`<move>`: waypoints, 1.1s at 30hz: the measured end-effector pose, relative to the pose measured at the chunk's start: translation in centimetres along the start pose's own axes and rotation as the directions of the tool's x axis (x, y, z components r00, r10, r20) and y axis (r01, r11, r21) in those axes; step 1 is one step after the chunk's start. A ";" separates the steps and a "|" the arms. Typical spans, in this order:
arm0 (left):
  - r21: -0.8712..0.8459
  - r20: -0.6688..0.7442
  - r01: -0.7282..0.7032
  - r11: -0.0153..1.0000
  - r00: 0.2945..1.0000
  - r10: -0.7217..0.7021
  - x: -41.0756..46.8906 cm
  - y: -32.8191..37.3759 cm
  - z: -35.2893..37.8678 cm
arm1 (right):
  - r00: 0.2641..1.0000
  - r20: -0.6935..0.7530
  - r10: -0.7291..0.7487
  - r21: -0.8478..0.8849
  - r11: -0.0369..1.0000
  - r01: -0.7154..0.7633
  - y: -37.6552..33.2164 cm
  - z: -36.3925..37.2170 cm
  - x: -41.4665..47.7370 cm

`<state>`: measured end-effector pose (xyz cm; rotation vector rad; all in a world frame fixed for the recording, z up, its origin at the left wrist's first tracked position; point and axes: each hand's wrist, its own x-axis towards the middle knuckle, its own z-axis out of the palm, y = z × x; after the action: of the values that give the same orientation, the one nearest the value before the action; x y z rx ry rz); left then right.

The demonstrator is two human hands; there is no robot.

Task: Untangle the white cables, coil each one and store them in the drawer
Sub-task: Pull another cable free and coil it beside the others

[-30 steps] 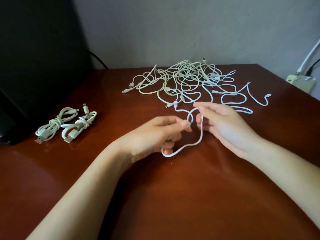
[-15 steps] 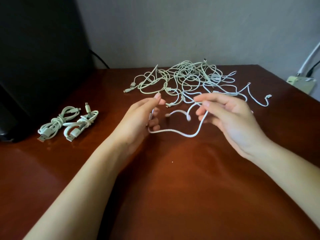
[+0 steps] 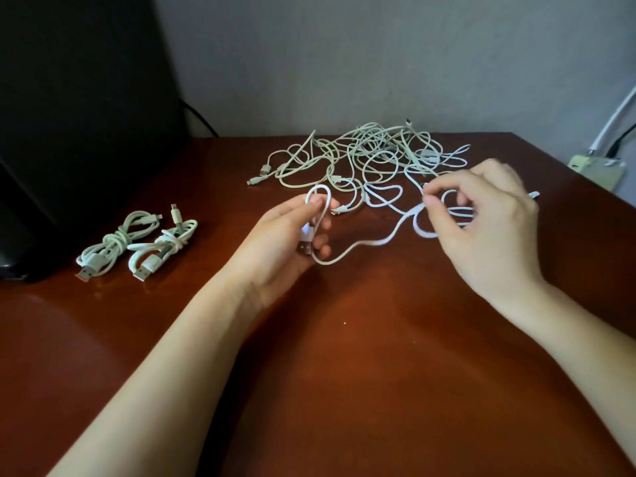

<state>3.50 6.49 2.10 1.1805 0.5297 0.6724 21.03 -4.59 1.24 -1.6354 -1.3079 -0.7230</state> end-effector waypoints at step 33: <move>0.037 -0.086 -0.095 0.995 0.991 0.098 0.6 0.5 -1.8 | 0.777 0.612 -0.147 0.016 0.985 0.173 -1.7 -0.4 -1.3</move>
<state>2.59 8.21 1.98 1.2170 0.5615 0.8043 19.08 -5.43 0.75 -1.8918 -1.9224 -0.3073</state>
